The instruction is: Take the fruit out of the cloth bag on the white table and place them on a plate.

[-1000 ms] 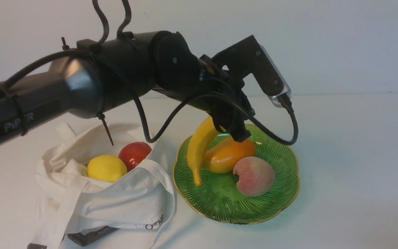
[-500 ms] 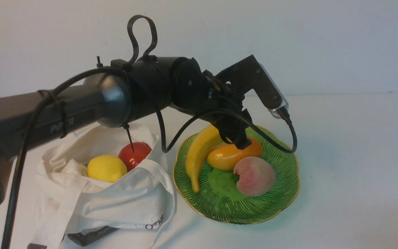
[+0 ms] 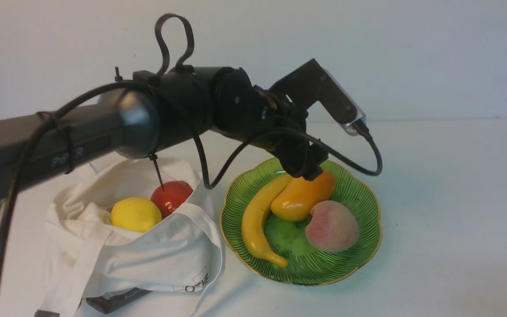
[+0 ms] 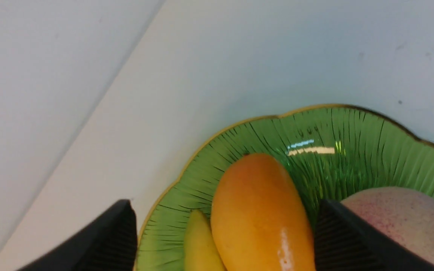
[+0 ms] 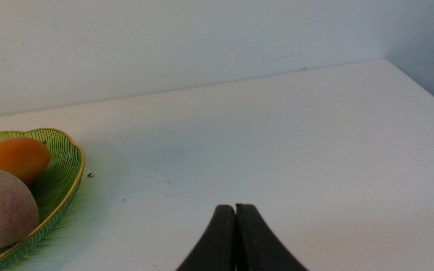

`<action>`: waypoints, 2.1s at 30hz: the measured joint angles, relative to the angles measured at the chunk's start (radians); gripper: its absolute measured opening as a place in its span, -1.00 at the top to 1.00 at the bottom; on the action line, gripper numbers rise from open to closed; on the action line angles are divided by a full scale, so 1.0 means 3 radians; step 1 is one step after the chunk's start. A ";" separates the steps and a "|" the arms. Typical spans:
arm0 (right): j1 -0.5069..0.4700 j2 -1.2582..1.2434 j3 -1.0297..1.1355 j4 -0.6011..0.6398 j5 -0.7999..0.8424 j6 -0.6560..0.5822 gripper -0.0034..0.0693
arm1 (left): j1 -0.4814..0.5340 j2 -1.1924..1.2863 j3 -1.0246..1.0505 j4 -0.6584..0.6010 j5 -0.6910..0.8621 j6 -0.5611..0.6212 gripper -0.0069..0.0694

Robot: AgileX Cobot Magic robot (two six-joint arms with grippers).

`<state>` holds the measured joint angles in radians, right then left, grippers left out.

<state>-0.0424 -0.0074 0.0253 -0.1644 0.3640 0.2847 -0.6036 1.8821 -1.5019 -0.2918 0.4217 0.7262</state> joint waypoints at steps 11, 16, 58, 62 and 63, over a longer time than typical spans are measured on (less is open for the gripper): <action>0.0000 0.0000 0.0000 -0.0003 0.0000 0.0000 0.95 | 0.0002 -0.1304 0.0002 0.0350 0.0834 -0.0813 0.72; 0.0000 0.0000 0.0000 -0.0003 0.0000 0.0000 0.95 | 0.0002 -0.2008 0.0029 0.0692 0.1286 -0.1508 0.83; 0.0000 0.0000 0.0000 -0.0001 0.0000 0.0000 0.95 | 0.0124 -0.5119 0.2409 0.1681 0.1470 -0.3305 0.84; 0.0000 0.0000 0.0000 -0.0001 0.0000 0.0000 0.95 | 0.0519 -0.5510 0.2816 0.1490 0.1310 -0.3166 0.84; 0.0000 0.0000 0.0000 -0.0001 0.0000 -0.0003 0.95 | 0.0682 -0.5639 0.2967 0.1386 0.1200 -0.3028 0.84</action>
<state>-0.0424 -0.0074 0.0253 -0.1646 0.3640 0.2838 -0.3991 0.1905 -0.6118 0.1241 0.7816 -0.1820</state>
